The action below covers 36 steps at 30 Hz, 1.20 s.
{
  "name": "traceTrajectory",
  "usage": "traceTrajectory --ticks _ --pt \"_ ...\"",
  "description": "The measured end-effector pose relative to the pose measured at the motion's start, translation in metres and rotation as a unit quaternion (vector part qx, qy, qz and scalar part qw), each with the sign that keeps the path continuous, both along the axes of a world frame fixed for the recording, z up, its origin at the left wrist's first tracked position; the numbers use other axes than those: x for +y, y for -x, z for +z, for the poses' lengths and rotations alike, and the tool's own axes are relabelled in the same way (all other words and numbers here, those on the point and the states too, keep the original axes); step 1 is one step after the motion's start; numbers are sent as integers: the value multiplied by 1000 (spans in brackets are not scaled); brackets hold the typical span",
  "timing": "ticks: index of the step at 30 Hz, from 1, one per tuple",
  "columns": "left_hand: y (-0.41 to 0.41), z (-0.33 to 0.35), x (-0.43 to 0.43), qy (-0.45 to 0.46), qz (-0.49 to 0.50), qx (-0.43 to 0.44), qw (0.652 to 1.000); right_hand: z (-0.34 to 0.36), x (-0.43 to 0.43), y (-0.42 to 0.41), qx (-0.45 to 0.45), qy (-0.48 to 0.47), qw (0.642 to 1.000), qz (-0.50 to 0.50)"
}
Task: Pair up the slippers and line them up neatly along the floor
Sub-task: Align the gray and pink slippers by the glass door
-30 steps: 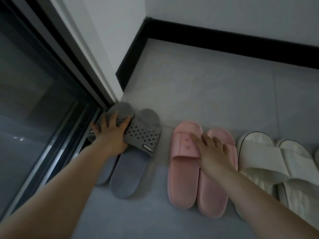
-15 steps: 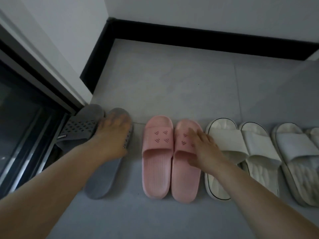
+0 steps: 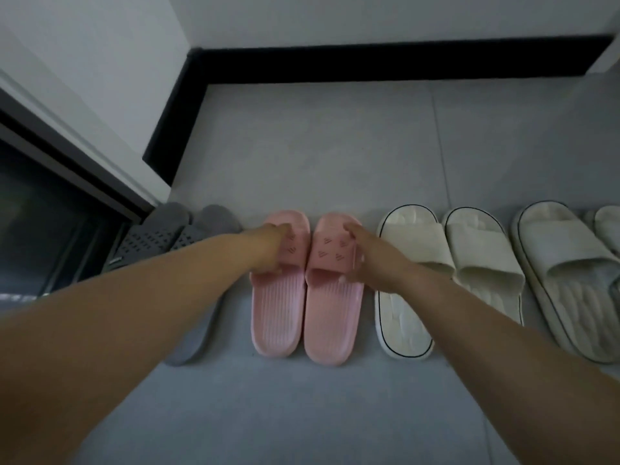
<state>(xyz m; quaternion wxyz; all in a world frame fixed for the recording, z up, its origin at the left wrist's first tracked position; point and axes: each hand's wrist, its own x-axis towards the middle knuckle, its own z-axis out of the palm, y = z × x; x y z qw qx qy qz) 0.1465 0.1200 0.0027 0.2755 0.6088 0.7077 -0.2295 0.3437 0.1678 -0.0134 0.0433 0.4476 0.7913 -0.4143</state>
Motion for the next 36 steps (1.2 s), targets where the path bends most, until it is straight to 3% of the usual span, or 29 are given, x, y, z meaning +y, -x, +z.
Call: traceTrajectory --ticks 6,12,18,20,22,25,27,32,36 --pt "7 -3 -13 -71 44 -38 996 -1 -2 3 6 -2 1000 4" --pt "3 1 -17 -52 47 23 997 -4 -19 10 48 -15 999 -17" --pt "-38 27 17 -55 -3 -8 998 6 -30 -52 94 -129 974 -159" --pt "-59 28 27 -90 -20 -68 993 11 -13 -94 63 -154 961 -221" --pt "-84 27 35 -127 -22 -142 981 13 9 -138 -23 -148 961 -231" --pt "-123 21 45 -123 -40 -191 973 13 27 -186 -103 -36 978 -179" --pt "-146 12 51 -94 -50 -195 975 8 28 -199 -107 10 982 -157" --pt "-166 -2 55 -89 -45 -152 983 -5 25 -194 -102 -40 980 -165" --pt "-158 1 50 -87 -26 -166 982 -8 22 -193 -107 -76 973 -190"
